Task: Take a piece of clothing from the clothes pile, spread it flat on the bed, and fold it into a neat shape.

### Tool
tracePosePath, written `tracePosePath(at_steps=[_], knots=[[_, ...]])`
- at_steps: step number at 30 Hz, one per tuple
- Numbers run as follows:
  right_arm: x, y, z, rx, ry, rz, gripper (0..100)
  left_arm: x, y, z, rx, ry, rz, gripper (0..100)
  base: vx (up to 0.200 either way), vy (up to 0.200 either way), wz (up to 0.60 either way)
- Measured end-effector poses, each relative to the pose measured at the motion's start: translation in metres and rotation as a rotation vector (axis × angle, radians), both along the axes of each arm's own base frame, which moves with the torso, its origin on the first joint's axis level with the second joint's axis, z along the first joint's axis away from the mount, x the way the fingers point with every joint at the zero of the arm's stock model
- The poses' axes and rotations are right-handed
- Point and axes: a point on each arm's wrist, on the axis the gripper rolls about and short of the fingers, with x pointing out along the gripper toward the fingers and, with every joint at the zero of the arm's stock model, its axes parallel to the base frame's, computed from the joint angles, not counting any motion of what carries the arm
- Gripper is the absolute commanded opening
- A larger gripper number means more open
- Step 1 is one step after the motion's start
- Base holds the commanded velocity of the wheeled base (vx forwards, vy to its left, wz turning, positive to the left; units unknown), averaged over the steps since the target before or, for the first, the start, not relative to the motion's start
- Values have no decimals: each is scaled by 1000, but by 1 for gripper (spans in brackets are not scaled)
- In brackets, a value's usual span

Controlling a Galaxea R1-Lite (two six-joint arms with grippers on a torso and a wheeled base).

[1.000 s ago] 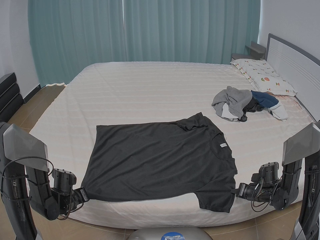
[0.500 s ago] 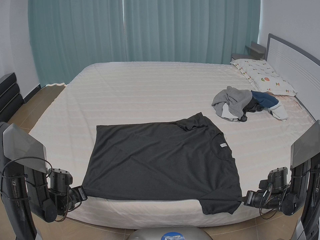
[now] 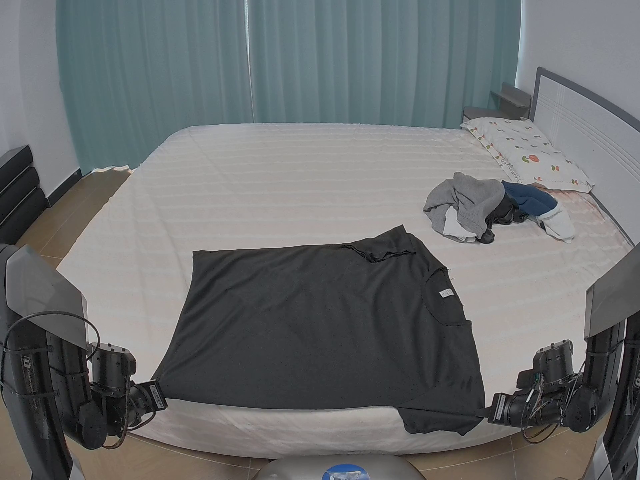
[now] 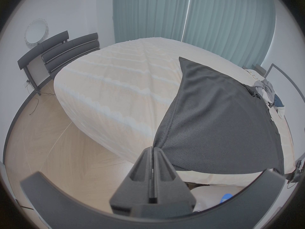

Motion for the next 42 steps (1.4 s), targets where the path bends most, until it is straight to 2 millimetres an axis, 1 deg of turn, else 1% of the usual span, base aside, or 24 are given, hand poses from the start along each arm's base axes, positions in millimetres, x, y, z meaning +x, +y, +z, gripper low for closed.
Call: tracePosePath(at_steps=[8, 13, 22, 33, 42], knots=[[-8, -2, 5, -52, 42, 21, 0, -2, -1, -2, 17, 26, -21, 0, 0, 0, 0], [-10, -3, 8, -80, 43, 5, 0, -12, -3, -8, 28, 139, -38, 0, 0, 0, 0], [-15, -5, 10, -104, 81, -8, 0, -21, -5, -10, 56, 233, -74, 0, 0, 0, 0], [-22, -4, 14, -132, 118, -4, 0, -27, -5, -10, 75, 290, -90, 0, 0, 0, 0], [-34, -3, 18, -166, 185, 14, 0, -33, -6, -5, 87, 327, -110, 0, 0, 0, 0]])
